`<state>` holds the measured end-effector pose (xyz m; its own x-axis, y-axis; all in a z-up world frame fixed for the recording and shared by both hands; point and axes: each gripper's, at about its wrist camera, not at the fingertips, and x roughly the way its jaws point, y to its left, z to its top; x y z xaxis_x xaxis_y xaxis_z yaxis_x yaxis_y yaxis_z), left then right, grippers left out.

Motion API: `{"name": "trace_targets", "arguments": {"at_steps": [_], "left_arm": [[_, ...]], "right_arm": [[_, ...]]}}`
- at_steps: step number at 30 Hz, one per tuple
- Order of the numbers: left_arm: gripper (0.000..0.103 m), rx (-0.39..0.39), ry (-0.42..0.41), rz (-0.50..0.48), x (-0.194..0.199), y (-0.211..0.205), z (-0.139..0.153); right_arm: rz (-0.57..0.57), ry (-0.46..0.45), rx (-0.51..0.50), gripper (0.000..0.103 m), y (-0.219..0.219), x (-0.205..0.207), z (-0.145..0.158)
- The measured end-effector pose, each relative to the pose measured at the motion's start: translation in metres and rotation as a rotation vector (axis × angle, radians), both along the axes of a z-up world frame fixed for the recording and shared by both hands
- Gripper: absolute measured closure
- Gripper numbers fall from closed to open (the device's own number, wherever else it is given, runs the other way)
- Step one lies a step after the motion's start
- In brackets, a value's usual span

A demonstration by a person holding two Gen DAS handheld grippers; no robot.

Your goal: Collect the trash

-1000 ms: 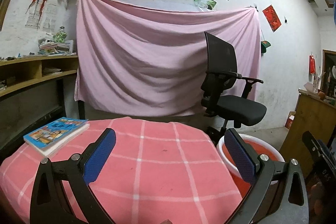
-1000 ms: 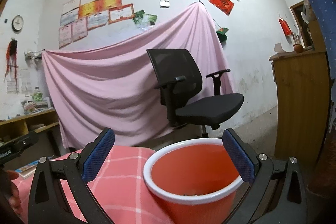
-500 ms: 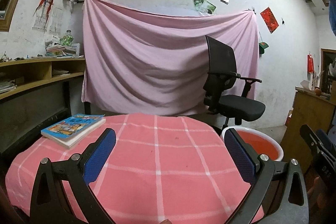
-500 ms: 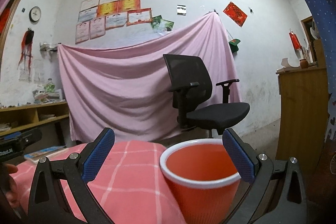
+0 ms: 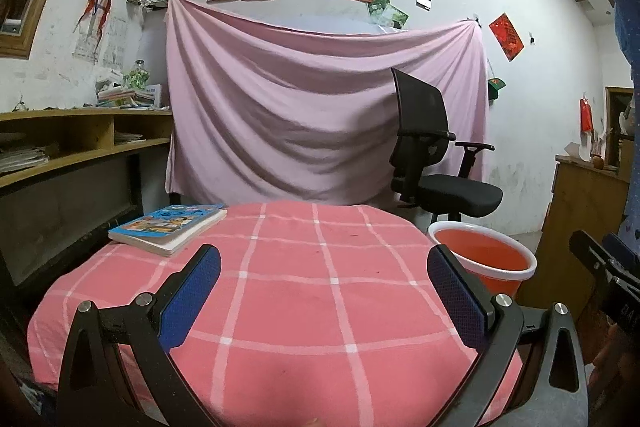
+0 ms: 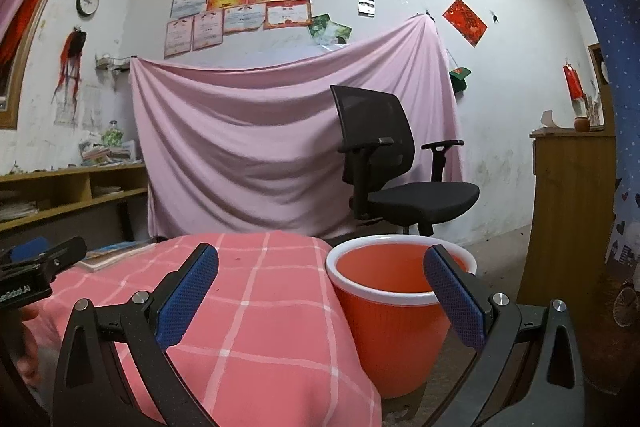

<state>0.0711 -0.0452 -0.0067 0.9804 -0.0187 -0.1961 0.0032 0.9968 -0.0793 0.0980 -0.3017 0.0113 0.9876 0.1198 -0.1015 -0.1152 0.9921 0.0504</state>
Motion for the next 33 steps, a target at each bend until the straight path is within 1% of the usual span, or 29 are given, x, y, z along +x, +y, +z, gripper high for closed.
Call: {"name": "trace_targets", "arguments": {"at_steps": [5,8,14,18,25,33], "left_arm": [[0.002,0.013,0.0,0.009,-0.014,0.008,-0.007],[0.002,0.006,0.008,0.013,-0.022,0.015,-0.012],[0.002,-0.001,-0.002,0.024,-0.036,0.027,-0.014],[0.002,0.007,0.003,0.014,-0.042,0.028,-0.015],[0.002,0.058,-0.006,-0.009,-0.045,0.021,-0.016],[0.002,0.049,-0.001,-0.008,-0.041,0.022,-0.02]], "right_arm": [[0.008,0.027,0.008,0.0,0.006,-0.011,-0.004],[0.019,0.045,0.004,0.0,0.011,-0.017,-0.007],[0.043,0.086,0.011,0.0,0.02,-0.023,-0.01],[0.049,0.095,0.015,0.0,0.024,-0.028,-0.011],[0.054,0.104,0.009,0.0,0.027,-0.028,-0.014],[0.055,0.112,0.009,0.0,0.026,-0.028,-0.016]]}}
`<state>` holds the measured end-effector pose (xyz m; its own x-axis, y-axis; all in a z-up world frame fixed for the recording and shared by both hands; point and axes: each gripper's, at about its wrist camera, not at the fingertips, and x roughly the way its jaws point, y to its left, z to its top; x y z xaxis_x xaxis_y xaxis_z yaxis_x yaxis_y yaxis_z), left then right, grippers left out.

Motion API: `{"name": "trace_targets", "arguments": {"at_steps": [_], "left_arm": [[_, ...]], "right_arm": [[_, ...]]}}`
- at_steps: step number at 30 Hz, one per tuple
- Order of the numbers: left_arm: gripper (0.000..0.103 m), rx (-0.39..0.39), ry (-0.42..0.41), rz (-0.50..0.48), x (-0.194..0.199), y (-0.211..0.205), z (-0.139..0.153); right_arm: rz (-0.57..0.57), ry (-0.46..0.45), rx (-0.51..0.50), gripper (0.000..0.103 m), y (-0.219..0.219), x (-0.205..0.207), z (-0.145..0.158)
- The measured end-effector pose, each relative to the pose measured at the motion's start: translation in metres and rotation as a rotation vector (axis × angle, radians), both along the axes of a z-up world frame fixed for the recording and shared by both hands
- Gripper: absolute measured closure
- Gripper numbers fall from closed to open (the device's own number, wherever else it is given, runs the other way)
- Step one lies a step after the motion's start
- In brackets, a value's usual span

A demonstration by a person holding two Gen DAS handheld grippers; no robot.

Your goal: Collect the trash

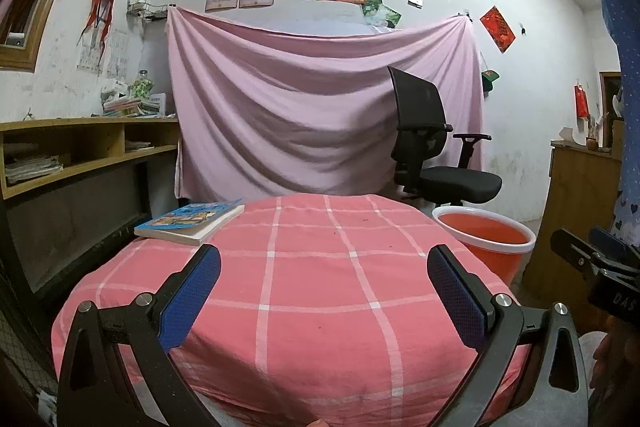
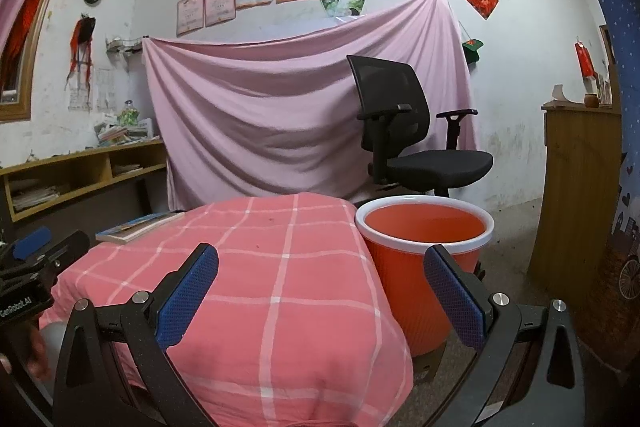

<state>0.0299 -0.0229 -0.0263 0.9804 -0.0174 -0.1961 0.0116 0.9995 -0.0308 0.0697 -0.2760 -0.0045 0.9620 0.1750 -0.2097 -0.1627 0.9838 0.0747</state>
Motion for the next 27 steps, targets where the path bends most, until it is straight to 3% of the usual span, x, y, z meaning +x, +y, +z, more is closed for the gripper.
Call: {"name": "trace_targets", "arguments": {"at_steps": [27], "left_arm": [[0.002,-0.023,0.011,0.011,0.0024,0.0091,-0.0008]], "right_arm": [[0.008,0.007,-0.014,0.0,0.0028,0.0005,-0.0017]]}}
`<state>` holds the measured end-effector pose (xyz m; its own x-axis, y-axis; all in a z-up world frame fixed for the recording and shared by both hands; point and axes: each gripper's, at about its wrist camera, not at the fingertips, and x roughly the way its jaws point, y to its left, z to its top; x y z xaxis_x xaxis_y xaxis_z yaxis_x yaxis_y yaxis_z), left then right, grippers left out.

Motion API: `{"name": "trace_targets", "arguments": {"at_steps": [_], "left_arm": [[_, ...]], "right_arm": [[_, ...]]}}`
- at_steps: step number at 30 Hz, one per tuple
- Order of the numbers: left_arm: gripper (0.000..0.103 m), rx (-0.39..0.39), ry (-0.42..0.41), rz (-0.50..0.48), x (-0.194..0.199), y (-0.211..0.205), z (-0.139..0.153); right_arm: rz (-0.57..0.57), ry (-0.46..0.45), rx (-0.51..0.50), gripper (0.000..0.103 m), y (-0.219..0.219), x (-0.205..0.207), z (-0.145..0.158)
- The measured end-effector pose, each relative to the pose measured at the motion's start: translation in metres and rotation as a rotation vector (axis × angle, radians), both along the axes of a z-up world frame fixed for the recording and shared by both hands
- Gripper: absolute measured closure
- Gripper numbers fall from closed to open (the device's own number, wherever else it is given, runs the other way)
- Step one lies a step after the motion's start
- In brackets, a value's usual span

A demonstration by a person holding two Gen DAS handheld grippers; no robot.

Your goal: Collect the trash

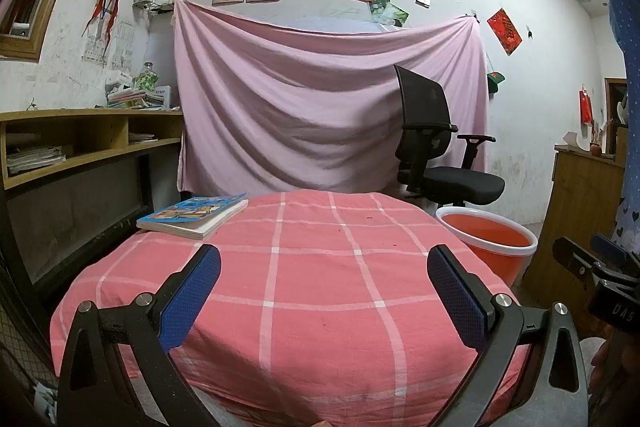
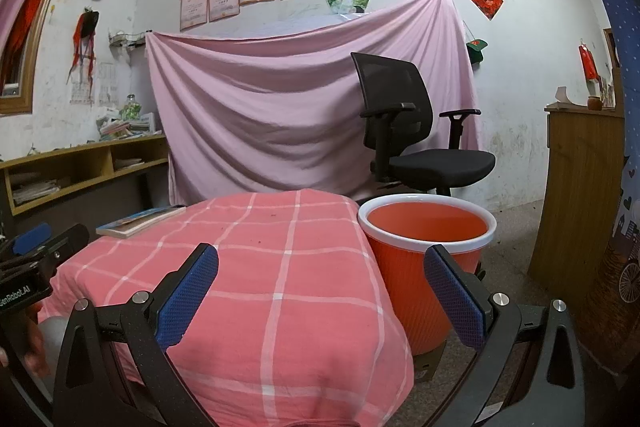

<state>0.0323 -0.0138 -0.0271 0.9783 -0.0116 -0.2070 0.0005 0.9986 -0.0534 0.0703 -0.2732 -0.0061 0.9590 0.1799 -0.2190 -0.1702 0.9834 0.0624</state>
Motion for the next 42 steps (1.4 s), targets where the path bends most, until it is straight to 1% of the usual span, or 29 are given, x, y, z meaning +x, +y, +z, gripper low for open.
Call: {"name": "trace_targets", "arguments": {"at_steps": [42], "left_arm": [[0.002,-0.001,0.001,0.003,-0.0009,-0.0029,0.0003]], "right_arm": [[0.003,0.007,-0.002,0.0,-0.0004,0.0003,-0.0017]]}}
